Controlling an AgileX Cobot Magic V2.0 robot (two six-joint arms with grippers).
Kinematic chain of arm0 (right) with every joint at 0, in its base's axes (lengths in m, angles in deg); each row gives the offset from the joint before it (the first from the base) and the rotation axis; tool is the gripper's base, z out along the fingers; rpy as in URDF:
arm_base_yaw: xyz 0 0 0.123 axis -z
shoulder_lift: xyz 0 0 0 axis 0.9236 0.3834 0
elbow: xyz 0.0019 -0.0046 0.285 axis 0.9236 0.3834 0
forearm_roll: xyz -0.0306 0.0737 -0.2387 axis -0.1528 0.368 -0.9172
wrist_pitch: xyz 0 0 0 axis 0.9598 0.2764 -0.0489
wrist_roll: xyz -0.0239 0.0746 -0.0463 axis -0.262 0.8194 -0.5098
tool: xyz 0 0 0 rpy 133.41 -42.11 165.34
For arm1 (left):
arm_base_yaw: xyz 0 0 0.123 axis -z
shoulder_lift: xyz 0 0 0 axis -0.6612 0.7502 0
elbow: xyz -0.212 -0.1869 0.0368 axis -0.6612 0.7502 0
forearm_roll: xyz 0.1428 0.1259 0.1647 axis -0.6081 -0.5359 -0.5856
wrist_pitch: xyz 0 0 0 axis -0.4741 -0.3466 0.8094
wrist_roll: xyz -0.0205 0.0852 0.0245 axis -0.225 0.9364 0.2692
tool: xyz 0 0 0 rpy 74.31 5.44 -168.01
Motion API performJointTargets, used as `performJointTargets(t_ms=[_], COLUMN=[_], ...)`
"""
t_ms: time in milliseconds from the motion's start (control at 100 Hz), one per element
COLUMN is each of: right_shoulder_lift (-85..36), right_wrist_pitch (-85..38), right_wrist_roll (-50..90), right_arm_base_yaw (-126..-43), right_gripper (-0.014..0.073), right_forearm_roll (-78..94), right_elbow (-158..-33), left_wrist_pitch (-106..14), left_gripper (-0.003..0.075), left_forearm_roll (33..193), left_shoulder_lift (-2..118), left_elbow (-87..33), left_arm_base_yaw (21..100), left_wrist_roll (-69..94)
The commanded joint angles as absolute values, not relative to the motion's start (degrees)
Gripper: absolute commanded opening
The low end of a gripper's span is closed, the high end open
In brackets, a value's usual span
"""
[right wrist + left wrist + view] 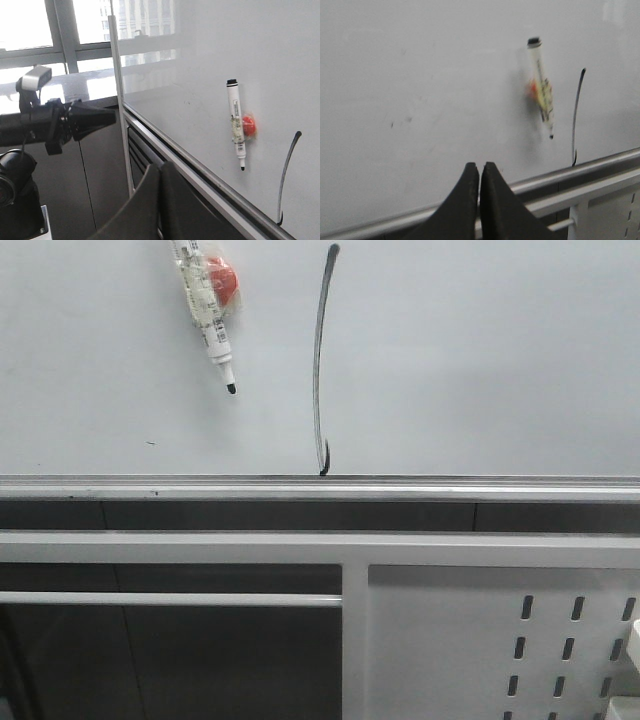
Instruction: Write number 1 on whiteboard
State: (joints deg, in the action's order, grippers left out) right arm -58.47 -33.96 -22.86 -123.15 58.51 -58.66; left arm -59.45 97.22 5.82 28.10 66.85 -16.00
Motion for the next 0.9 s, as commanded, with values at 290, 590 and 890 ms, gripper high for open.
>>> performJointTargets(t_ms=[290, 590, 890], right_shoulder_lift=[-58.28, -58.28, -58.28], right_wrist_pitch=[-35.99, -35.99, -35.99], right_wrist_roll=[-23.16, -23.16, -23.16], right_arm_base_yaw=[-122.8, -122.8, -122.8], right_gripper=[-0.0059, -0.0059, -0.0059], right_forearm_roll=[58.15, 58.15, 58.15], right_elbow=[-60.02, -60.02, -60.02], left_wrist_pitch=[-54.02, -41.62, -41.62], left_gripper=[-0.002, -0.002, -0.002], left_forearm_roll=[90.9, 91.31, 91.31], left_shoulder_lift=[-1.27, -1.27, -1.27], left_elbow=[32.74, 32.74, 32.74], left_arm_base_yaw=[59.12, 55.53, 55.09], left_wrist_roll=[-27.83, -27.94, -27.94])
